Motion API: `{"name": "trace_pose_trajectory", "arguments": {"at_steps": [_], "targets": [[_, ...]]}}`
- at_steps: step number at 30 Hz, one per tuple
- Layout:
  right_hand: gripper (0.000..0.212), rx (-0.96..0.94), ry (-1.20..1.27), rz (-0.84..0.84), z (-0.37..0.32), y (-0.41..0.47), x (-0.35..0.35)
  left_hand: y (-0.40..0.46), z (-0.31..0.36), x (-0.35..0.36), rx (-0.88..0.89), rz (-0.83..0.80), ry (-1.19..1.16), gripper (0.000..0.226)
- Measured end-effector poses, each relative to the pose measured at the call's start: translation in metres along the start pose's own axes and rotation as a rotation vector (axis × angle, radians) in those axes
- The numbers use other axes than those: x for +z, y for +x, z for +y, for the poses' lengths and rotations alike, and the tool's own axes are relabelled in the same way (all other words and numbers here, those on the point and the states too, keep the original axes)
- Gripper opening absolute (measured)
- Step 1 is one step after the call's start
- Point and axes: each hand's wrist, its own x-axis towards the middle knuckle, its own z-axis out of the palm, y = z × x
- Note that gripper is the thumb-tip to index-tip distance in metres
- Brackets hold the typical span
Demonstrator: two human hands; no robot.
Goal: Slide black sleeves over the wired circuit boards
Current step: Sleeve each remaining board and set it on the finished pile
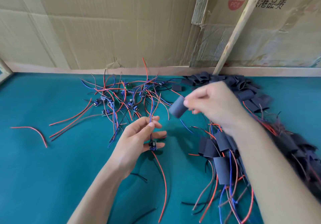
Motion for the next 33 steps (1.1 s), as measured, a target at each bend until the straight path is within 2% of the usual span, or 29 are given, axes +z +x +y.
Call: {"name": "trace_pose_trajectory", "arguments": {"at_steps": [3,6,9,15,19,21,27,30,33], "targets": [[0.014,-0.034,0.049,-0.062,0.007,-0.034,0.033,-0.001,0.001,-0.001,0.011,-0.066,0.022,0.027],[0.004,0.045,0.315,-0.07,0.018,-0.053,0.051,-0.002,0.003,-0.003,-0.002,-0.078,0.04,0.029],[0.015,0.087,0.495,-0.087,0.023,-0.062,0.055,-0.003,0.006,-0.004,-0.008,-0.124,0.003,0.019],[0.021,0.041,0.699,-0.094,0.027,-0.069,0.055,-0.006,0.006,-0.002,-0.007,-0.187,-0.031,0.02],[0.029,0.061,0.863,0.097,0.027,-0.063,0.041,-0.009,0.008,-0.003,-0.003,-0.228,-0.011,0.02],[0.024,0.059,0.907,0.218,0.025,-0.061,0.034,-0.01,0.009,-0.001,-0.005,-0.251,0.01,0.02],[0.026,0.04,0.878,0.539,0.023,-0.062,0.027,-0.013,0.006,0.0,0.001,-0.291,0.071,0.02],[0.022,0.023,0.836,0.61,0.023,-0.062,0.025,-0.013,0.006,0.0,0.006,-0.303,0.109,0.021],[0.023,0.025,0.826,0.58,0.023,-0.061,0.024,-0.013,0.003,0.001,0.04,-0.278,0.155,0.023]]}}
